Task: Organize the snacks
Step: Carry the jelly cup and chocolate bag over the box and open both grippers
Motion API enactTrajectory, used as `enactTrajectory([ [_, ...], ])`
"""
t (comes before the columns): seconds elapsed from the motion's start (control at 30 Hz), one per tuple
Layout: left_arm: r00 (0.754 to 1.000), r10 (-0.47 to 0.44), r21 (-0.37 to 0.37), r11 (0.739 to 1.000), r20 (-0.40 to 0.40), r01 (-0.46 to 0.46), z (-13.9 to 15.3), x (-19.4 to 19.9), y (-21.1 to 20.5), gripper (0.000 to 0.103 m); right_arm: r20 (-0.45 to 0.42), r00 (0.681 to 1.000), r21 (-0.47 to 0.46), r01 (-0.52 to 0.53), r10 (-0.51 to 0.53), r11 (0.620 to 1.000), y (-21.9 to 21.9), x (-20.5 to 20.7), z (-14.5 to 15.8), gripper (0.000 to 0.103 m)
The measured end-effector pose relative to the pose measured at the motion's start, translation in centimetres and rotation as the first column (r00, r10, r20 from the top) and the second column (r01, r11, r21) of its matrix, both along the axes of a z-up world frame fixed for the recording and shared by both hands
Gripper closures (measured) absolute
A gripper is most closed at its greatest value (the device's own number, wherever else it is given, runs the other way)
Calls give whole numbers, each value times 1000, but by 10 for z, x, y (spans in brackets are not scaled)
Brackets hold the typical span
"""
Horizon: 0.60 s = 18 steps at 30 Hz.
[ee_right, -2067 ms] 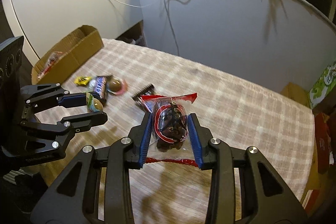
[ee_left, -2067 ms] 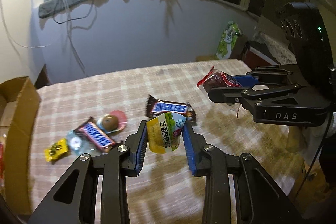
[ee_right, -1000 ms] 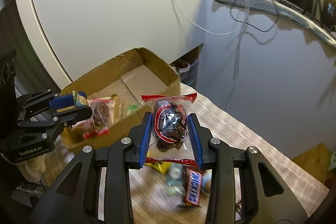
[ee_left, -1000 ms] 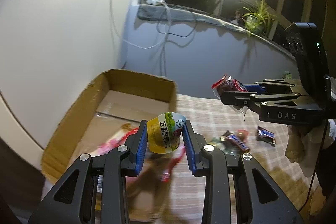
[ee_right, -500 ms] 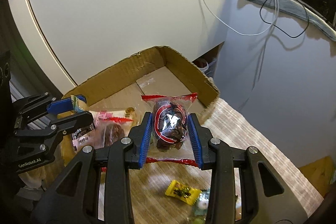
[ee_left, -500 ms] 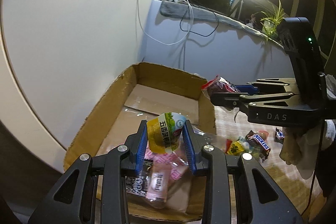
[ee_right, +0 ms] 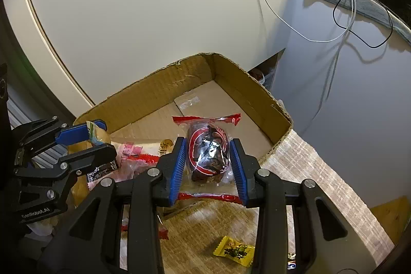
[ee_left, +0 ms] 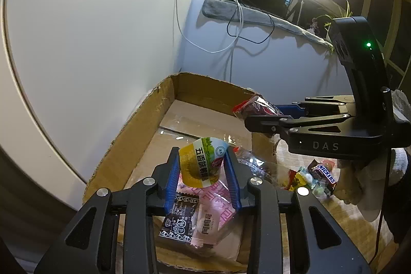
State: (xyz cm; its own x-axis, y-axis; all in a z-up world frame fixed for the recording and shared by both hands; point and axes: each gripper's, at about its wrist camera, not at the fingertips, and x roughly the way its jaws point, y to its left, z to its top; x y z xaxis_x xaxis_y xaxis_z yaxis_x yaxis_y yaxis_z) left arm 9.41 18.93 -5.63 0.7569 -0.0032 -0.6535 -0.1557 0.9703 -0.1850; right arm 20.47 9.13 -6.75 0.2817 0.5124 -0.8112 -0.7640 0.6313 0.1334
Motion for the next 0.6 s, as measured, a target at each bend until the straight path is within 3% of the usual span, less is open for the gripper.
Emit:
enactTrajectory([
  [0.13, 1000, 6, 1, 1000, 2, -6, 1, -1, 1, 68, 7, 1000, -1, -6, 6, 1000, 4, -2, 1, 67],
  [0.17, 1000, 7, 1, 1000, 2, -7, 1, -1, 1, 67, 10, 1000, -3, -6, 6, 1000, 5, -2, 1, 61],
  [0.2, 1000, 10, 2, 1000, 3, -10, 1, -1, 1, 66, 14, 1000, -3, -5, 5, 1000, 5, -3, 2, 48],
  [0.27, 1000, 10, 3, 1000, 3, -10, 1, -2, 1, 63, 26, 1000, -1, 2, -2, 1000, 5, -4, 5, 31],
  [0.37, 1000, 15, 17, 1000, 6, -15, 1, -3, 0, 45, 40, 999, 0, 13, -13, 1000, 3, -6, 8, 27],
  [0.47, 1000, 18, 22, 1000, 11, -19, 2, -4, 1, 41, 49, 998, -9, 31, -31, 999, 1, -5, 10, 17],
  [0.6, 1000, 25, 26, 999, 17, -25, 4, -5, 1, 39, 49, 998, -18, 48, -47, 999, -3, -4, 11, 16],
])
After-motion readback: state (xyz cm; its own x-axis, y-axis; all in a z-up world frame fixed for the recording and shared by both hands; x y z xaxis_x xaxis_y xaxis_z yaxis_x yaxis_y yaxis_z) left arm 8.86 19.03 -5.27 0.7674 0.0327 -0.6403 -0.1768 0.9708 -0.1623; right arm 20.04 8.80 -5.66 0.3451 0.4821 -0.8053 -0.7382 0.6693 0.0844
